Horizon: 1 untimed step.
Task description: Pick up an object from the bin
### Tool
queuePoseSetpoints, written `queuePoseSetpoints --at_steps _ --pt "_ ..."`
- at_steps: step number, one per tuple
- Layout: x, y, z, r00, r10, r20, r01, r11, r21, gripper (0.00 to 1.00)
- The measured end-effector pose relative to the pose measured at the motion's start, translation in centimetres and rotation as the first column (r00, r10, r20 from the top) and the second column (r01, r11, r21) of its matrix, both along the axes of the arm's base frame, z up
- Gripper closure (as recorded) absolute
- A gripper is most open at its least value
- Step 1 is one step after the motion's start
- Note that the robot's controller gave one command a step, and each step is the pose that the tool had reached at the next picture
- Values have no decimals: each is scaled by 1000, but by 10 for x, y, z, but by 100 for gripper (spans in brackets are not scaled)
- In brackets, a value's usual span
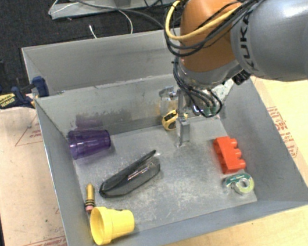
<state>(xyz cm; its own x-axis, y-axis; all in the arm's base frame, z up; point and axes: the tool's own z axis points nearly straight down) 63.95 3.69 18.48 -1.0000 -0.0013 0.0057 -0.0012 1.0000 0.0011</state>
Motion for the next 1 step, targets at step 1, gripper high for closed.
queuePoseSetpoints --at_steps 1 --pt "2 0 5 1000 -1 8 1 1000 0 0"
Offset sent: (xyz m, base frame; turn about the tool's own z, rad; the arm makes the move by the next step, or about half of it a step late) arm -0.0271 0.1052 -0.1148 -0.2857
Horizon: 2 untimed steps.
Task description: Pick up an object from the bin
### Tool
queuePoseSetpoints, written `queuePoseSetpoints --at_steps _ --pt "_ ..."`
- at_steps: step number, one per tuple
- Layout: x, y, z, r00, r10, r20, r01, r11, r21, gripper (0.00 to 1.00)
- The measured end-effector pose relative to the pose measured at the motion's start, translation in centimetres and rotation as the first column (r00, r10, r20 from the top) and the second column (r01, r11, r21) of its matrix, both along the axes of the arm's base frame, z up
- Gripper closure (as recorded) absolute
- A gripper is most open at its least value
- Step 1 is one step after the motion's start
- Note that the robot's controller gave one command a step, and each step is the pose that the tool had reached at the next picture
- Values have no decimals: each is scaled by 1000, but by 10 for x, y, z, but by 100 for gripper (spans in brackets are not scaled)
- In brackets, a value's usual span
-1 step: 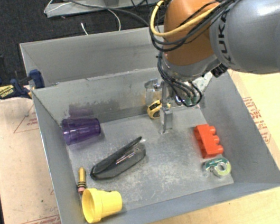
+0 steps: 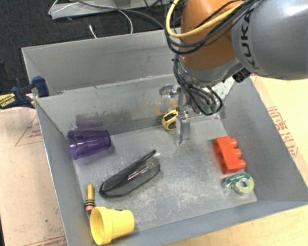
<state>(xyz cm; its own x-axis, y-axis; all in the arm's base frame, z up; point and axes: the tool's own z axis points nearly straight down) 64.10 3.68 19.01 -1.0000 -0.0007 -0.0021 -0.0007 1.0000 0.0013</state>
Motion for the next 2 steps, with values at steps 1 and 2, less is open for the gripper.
queuePoseSetpoints --at_steps 1,2 --pt "-15 57 -64 988 152 1 -152 988 0 0" --pt "-43 84 -41 989 149 4 -149 989 -2 0"
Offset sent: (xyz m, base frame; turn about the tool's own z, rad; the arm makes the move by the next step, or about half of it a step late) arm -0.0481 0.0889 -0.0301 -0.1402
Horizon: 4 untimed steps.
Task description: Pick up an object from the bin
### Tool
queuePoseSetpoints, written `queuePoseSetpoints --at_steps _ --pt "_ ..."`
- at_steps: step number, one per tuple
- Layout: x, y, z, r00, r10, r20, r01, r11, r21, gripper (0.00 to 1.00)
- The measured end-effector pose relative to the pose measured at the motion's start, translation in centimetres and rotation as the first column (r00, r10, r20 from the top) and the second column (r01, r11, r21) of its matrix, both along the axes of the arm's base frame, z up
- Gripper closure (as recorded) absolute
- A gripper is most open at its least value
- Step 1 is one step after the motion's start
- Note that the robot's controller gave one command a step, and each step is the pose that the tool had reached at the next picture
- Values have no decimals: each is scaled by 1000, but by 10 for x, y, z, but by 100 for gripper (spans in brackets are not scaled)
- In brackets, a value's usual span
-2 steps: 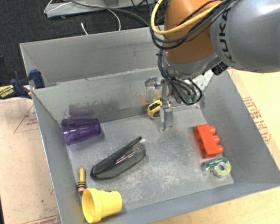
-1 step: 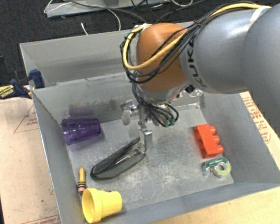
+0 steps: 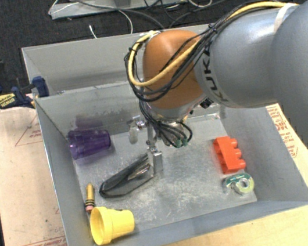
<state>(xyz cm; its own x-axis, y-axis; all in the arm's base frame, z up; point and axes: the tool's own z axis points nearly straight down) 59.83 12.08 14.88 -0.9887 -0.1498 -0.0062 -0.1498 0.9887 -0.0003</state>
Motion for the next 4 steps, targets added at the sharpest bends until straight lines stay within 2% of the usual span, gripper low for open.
queuePoseSetpoints --at_steps 1,2,3,4 --pt "-9 13 -6 980 200 2 -200 980 1 0" --pt "-22 8 -80 962 272 6 -272 962 2 0" --pt "-30 3 -77 836 548 18 -548 837 -4 100" --pt "-30 3 -77 836 548 18 -548 837 -4 100"
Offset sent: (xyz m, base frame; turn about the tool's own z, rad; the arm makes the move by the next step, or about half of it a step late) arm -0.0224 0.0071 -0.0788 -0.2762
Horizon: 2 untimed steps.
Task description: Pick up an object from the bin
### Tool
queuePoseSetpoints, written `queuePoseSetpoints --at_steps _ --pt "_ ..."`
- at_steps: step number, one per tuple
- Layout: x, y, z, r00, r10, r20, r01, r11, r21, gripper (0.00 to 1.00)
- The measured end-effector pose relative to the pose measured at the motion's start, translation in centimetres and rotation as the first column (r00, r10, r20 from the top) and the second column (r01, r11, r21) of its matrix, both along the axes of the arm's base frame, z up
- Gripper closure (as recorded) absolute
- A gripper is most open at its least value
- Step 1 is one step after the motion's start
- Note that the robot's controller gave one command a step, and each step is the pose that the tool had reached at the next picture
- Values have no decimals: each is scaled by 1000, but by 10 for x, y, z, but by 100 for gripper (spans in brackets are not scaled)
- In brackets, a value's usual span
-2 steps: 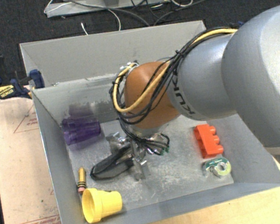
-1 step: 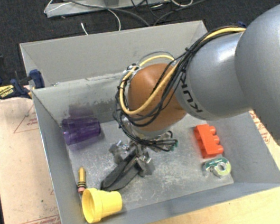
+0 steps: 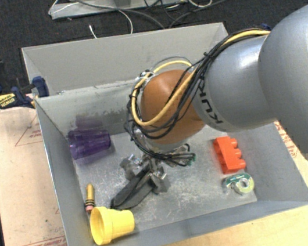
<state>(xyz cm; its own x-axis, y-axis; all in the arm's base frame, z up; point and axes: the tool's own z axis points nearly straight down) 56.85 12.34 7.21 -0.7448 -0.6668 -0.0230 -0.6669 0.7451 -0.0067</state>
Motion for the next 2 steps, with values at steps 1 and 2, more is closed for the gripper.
queuePoseSetpoints --at_steps 1,2 --pt "-1 0 12 1000 -1 -4 1 1000 -1 100" --pt "-1 0 24 1000 -1 -4 1 1000 -1 100"
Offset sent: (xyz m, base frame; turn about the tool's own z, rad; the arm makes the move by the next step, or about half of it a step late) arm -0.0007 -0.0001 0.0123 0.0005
